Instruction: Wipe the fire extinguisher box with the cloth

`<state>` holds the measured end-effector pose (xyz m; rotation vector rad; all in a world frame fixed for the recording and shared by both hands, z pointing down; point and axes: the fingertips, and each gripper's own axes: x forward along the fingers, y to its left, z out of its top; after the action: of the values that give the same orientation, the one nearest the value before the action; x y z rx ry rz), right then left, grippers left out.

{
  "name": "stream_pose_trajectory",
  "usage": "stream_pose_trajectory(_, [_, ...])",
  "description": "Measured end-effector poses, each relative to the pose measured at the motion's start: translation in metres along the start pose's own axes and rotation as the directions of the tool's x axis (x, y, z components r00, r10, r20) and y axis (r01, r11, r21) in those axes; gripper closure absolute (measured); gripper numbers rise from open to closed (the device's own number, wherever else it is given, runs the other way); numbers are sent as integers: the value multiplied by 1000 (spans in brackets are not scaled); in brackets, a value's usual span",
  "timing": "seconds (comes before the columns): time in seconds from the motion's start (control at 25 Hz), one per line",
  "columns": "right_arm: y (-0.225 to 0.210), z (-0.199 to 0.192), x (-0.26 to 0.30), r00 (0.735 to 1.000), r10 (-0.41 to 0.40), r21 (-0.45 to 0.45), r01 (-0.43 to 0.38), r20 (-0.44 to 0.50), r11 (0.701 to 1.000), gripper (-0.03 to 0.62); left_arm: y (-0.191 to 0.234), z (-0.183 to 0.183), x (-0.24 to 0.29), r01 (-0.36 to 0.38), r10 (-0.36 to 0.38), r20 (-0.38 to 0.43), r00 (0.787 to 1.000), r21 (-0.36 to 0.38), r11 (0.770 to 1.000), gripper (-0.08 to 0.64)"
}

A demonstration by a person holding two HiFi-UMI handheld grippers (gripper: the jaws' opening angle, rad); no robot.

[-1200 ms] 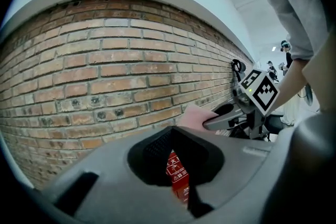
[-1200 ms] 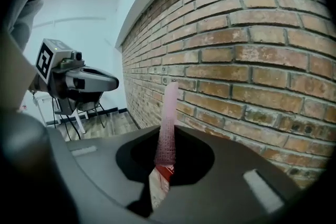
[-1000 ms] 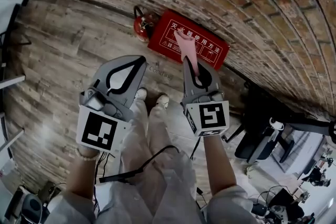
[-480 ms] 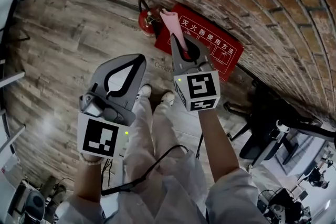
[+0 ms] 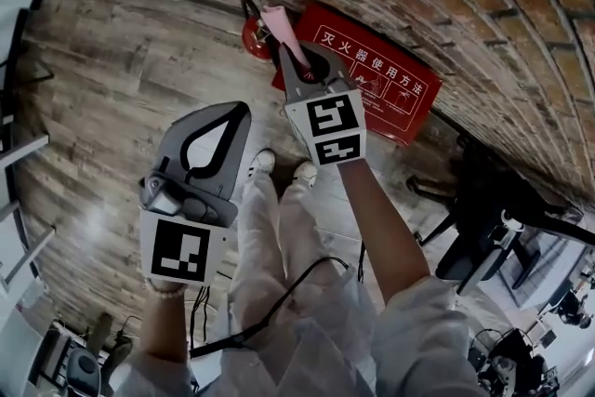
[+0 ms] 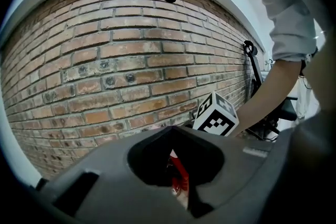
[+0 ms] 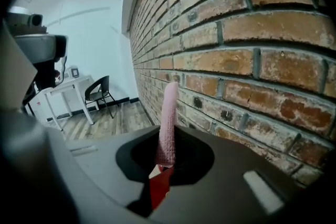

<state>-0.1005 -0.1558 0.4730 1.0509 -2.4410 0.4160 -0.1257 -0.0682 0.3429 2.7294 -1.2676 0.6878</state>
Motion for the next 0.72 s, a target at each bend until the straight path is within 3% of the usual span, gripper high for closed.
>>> stream_pose_trajectory(0.36, [-33, -40, 25, 996, -33, 3, 34, -80, 999, 575, 3, -5, 9, -17, 17, -26, 1000, -15, 1000, 563])
stream_pose_trajectory(0.72, [-73, -68, 28, 980, -132, -29, 130, -148, 991, 575, -4, -13, 15, -10, 9, -61, 998, -18, 1000, 563])
